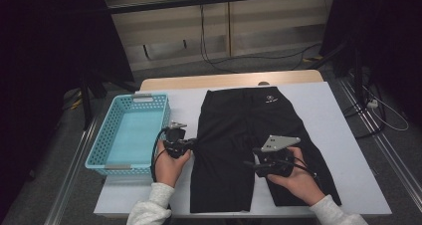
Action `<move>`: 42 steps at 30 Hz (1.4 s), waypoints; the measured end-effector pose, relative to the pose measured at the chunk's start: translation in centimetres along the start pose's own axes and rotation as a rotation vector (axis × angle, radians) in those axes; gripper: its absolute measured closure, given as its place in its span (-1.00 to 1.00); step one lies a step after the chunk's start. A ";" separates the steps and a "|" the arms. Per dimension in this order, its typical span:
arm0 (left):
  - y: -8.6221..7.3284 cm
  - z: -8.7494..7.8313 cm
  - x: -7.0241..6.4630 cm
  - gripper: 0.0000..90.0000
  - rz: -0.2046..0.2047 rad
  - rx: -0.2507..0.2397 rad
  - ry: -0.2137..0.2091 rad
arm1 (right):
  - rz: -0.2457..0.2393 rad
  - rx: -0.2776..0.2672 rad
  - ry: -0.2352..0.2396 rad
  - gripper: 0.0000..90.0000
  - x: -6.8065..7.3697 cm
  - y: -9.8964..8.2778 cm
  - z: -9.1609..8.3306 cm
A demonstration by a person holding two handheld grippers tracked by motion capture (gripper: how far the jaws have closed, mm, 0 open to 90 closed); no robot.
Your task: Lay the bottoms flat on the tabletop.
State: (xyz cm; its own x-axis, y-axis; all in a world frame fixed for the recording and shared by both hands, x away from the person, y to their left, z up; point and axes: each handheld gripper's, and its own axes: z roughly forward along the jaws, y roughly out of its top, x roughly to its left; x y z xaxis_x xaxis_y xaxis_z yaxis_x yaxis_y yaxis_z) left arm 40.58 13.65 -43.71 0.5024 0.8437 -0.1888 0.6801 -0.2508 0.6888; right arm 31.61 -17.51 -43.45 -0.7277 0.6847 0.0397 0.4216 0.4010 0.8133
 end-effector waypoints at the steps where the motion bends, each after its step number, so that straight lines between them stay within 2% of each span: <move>1: -0.1 0.0 0.0 0.84 -0.003 0.003 -0.004 | 0.006 -0.008 -0.002 -0.06 -0.2 -0.1 -0.2; 3: -0.3 0.1 0.0 0.57 -0.003 0.004 -0.004 | 0.003 -0.019 -0.011 -0.12 -0.6 -0.1 -0.6; 6: -0.6 0.1 0.2 0.12 0.021 -0.017 0.010 | 0.004 -0.026 -0.028 -0.18 -1.0 -0.1 -1.0; 8: -0.7 0.1 0.3 -0.02 0.017 -0.015 -0.001 | 0.009 -0.026 -0.032 -0.22 -1.2 -0.2 -1.1; 10: -0.9 0.2 0.3 -0.21 0.036 -0.012 0.010 | 0.006 -0.026 -0.044 -0.25 -1.4 -0.3 -1.2; 16: -0.9 0.7 0.3 -0.48 0.064 -0.011 -0.001 | 0.014 -0.020 -0.109 -0.32 -2.3 -0.7 -2.1; 19: -1.0 0.7 0.4 -0.55 0.084 -0.004 0.003 | 0.032 -0.015 -0.149 -0.33 -3.3 -1.1 -2.8; 22: -0.9 0.7 0.6 -0.60 0.077 0.000 -0.003 | 0.051 -0.006 -0.186 -0.34 -4.1 -1.7 -3.5; 25: -0.9 0.7 0.4 -0.62 0.087 0.002 -0.008 | 0.061 0.003 -0.230 -0.34 -4.9 -2.3 -4.2; 28: -0.9 0.8 0.2 -0.62 0.097 0.005 -0.010 | 0.091 0.030 -0.285 -0.35 -5.8 -3.0 -5.1; 30: -0.9 0.9 0.0 -0.62 0.100 0.006 -0.011 | 0.115 0.029 -0.305 -0.34 -6.4 -3.6 -5.7; 37: -0.9 0.8 0.1 -0.62 0.099 0.011 -0.015 | 0.189 0.048 -0.382 -0.19 -8.4 -5.6 -7.9; 42: -0.8 0.9 0.0 -0.62 0.104 0.014 -0.017 | 0.237 0.070 -0.406 0.00 -9.6 -6.8 -8.6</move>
State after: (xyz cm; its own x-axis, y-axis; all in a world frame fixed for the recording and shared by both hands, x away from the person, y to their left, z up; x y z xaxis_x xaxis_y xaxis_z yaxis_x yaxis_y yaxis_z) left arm 40.48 13.40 -44.83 0.5797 0.8045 -0.1292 0.6310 -0.3430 0.6958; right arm 31.07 -31.99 -44.37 -0.3422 0.9394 -0.0220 0.5963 0.2352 0.7675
